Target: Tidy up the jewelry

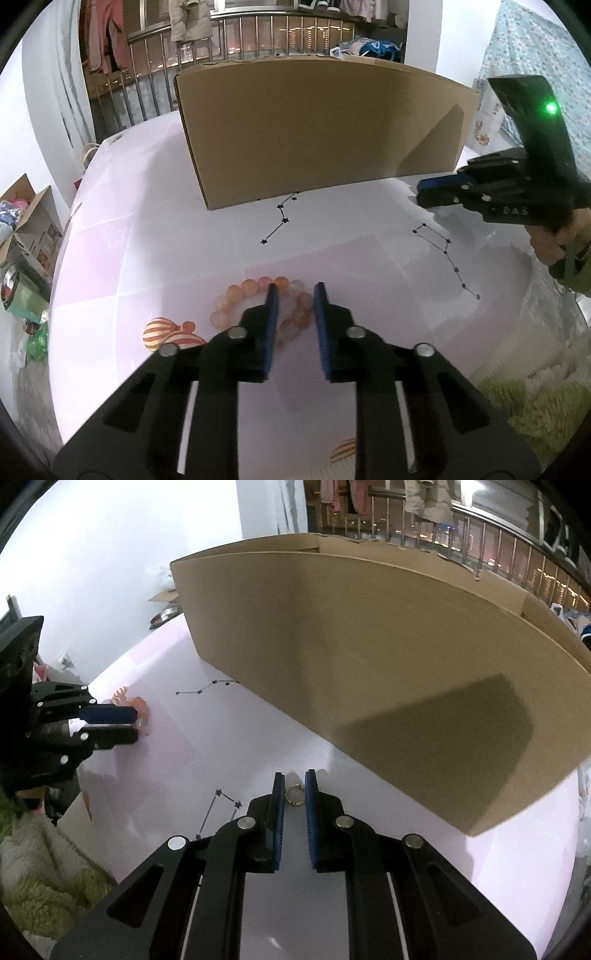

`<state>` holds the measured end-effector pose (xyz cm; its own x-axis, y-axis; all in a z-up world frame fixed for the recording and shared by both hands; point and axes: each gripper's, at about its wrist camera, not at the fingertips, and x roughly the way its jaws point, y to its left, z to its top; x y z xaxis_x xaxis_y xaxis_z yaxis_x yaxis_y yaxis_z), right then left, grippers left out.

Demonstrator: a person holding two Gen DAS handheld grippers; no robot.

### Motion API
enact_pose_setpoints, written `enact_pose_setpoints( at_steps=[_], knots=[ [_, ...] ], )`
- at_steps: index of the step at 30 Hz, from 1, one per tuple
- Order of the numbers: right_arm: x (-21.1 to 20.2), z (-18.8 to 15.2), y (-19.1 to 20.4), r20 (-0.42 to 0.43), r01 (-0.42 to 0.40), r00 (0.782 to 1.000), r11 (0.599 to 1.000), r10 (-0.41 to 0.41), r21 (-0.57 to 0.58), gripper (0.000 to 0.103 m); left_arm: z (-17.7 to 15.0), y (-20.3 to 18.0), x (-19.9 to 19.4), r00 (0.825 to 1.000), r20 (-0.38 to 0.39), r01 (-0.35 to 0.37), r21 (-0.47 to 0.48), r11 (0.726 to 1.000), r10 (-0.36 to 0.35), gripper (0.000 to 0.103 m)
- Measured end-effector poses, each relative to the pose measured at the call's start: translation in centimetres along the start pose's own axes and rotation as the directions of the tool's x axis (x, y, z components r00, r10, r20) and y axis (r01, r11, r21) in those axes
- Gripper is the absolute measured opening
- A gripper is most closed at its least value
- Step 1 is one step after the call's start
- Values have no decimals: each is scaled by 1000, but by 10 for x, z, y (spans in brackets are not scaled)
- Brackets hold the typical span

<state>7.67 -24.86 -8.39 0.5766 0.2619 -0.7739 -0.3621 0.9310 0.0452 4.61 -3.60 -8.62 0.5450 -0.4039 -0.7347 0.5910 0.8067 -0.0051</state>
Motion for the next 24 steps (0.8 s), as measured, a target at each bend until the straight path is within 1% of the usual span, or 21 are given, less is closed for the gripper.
enact_pose_setpoints(
  at_steps=[2,13,19,24],
  knots=[
    [-2,-2,-1,1,3,1000,1000,-3,9,11,2,0,3,1000,2,-5,3,1000,5,8],
    [-6,-6,-3,15,12,1000,999,-13,31,11,12,-6,15,999,33,22,30,999,-23,8],
    [-9,-7,-5,17,18,1000,999,-18,39,11,10,-6,15,999,27,23,36,999,-24,8],
    [-12,-9,-7,15,7,1000,999,-7,47,12,9,-6,12,1000,19,19,41,999,-20,9]
  ],
)
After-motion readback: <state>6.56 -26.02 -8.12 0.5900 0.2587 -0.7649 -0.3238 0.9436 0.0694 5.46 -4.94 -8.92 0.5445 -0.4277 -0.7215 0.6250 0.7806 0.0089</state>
